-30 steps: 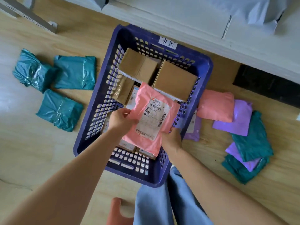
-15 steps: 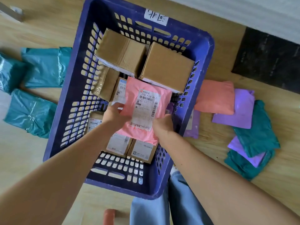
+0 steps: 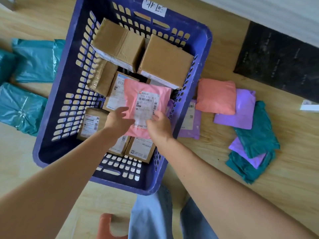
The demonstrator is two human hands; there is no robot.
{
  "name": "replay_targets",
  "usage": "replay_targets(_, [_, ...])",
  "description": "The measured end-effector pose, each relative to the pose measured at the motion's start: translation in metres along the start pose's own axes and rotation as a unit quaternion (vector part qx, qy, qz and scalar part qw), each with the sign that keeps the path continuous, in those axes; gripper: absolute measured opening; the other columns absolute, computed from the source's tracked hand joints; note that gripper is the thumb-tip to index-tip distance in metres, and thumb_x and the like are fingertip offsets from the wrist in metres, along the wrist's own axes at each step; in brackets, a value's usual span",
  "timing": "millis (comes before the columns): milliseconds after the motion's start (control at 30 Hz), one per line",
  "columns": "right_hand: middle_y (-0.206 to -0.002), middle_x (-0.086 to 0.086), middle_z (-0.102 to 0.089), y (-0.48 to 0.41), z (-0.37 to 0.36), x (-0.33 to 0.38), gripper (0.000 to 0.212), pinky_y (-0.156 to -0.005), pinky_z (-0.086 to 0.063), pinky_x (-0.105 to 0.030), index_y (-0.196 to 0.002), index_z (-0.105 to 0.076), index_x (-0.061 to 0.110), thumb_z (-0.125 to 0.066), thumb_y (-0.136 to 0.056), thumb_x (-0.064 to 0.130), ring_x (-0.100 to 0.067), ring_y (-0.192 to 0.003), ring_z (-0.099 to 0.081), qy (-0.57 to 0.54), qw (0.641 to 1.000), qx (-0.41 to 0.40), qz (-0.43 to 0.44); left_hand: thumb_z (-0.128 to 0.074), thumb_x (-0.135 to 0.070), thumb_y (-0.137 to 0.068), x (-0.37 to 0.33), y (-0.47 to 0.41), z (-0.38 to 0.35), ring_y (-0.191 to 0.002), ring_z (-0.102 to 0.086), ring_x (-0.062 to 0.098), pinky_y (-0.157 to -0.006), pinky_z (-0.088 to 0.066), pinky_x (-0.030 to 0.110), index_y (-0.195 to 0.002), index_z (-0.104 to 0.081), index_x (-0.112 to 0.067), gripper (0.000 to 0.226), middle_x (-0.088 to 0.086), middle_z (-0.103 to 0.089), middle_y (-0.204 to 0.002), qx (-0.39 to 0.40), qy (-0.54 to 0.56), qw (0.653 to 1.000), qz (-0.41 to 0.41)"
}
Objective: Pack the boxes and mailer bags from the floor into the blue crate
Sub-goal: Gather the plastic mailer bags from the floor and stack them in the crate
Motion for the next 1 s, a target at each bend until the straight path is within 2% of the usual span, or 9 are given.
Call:
replay_targets(67, [-0.128,-0.006,-0.059,0.016,0.011,0.010,0.040,-0.087,-0.052,-0.031,-0.132,-0.048,0.010,-0.046,-0.093,0.001,-0.020,-0.112,-0.059,-0.060,0.996,-0.008,0.067,-0.058,-0.007,-0.089,-0.019,0.021,0.000,-0.104,-0.057,0.014,-0.085,-0.045,0.022,-0.135,-0.048,-0.015,0.047,0.005,-0.058,-0.129,-0.053,0.030,0.997,-0.042])
replay_targets(200, [-0.100,-0.004,-0.068,0.045,0.051,0.020,0.032,-0.077,-0.054,-0.031,-0.114,-0.058,0.008,-0.045,-0.088,-0.006,-0.008,-0.081,-0.065,-0.128,0.974,-0.067,0.172,-0.052,-0.009,-0.090,-0.066,0.062,-0.008,-0.069,-0.054,0.000,-0.053,-0.044,0.010,-0.122,-0.057,-0.014,0.033,0.000,-0.062,-0.102,-0.149,0.050,0.976,-0.153])
replay_targets(300, [-0.096,-0.009,-0.069,0.054,0.089,0.008,0.029,-0.083,-0.055,-0.044,-0.106,-0.060,0.011,-0.046,-0.084,-0.002,-0.021,-0.086,-0.067,-0.154,0.962,-0.103,0.201,-0.051,-0.009,-0.089,-0.095,0.088,-0.033,-0.070,-0.054,-0.003,-0.056,-0.042,0.004,-0.117,-0.059,-0.014,0.030,-0.002,-0.061,-0.096,-0.160,0.069,0.961,-0.213])
replay_targets(400, [-0.091,-0.002,-0.068,0.052,0.129,-0.021,0.027,-0.085,-0.053,-0.048,-0.101,-0.057,0.016,-0.049,-0.082,-0.001,-0.024,-0.087,-0.066,-0.166,0.962,-0.120,0.178,-0.052,-0.009,-0.088,-0.117,0.104,-0.073,-0.076,-0.056,0.003,-0.071,-0.047,0.018,-0.116,-0.059,-0.014,0.029,-0.002,-0.060,-0.095,-0.136,0.072,0.957,-0.246])
replay_targets(467, [-0.094,-0.002,-0.067,0.047,0.158,-0.045,0.028,-0.087,-0.052,-0.049,-0.101,-0.055,0.016,-0.049,-0.084,-0.006,-0.021,-0.087,-0.064,-0.150,0.966,-0.132,0.164,-0.052,-0.009,-0.088,-0.125,0.109,-0.103,-0.081,-0.057,0.011,-0.074,-0.049,0.025,-0.118,-0.058,-0.016,0.032,-0.002,-0.061,-0.095,-0.111,0.061,0.962,-0.243])
replay_targets(633, [-0.098,-0.004,-0.066,0.033,0.227,-0.120,0.025,-0.085,-0.051,-0.047,-0.098,-0.055,0.020,-0.051,-0.085,0.000,-0.024,-0.089,-0.062,-0.159,0.963,-0.182,0.123,-0.053,-0.008,-0.089,-0.122,0.110,-0.187,-0.088,-0.059,0.017,-0.072,-0.049,0.025,-0.125,-0.055,-0.019,0.037,0.002,-0.062,-0.105,-0.014,0.000,0.975,-0.220])
replay_targets(767, [-0.090,0.000,-0.064,0.028,0.271,-0.185,0.021,-0.082,-0.048,-0.041,-0.085,-0.053,0.030,-0.049,-0.073,0.013,-0.020,-0.086,-0.059,-0.200,0.946,-0.244,0.074,-0.056,-0.002,-0.089,-0.106,0.113,-0.257,-0.073,-0.056,0.019,-0.061,-0.043,0.027,-0.130,-0.051,-0.017,0.044,-0.001,-0.056,-0.095,0.079,-0.030,0.979,-0.185])
replay_targets(900, [-0.103,-0.008,-0.063,0.028,0.307,-0.235,0.028,-0.084,-0.048,-0.041,-0.103,-0.052,0.018,-0.050,-0.086,-0.005,-0.021,-0.088,-0.057,-0.242,0.931,-0.271,0.018,-0.069,-0.012,-0.078,-0.081,0.115,-0.315,-0.078,-0.053,0.019,-0.060,-0.039,0.024,-0.129,-0.052,-0.015,0.054,0.018,-0.062,-0.114,0.126,-0.059,0.981,-0.133])
replay_targets(1000, [-0.112,-0.012,-0.061,0.020,0.336,-0.262,0.032,-0.086,-0.047,-0.039,-0.112,-0.054,0.010,-0.050,-0.085,-0.007,-0.020,-0.089,-0.057,-0.251,0.925,-0.285,0.003,-0.067,-0.013,-0.082,-0.075,0.111,-0.356,-0.062,-0.048,0.012,-0.057,-0.039,0.024,-0.130,-0.051,-0.018,0.050,0.008,-0.065,-0.093,0.151,-0.056,0.985,-0.069])
Point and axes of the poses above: each hand's wrist, its own y-axis away from the middle knuckle, its own z-axis out of the back of the hand, x = y × z, the point moved 5 cm from there along -y, towards the middle knuckle
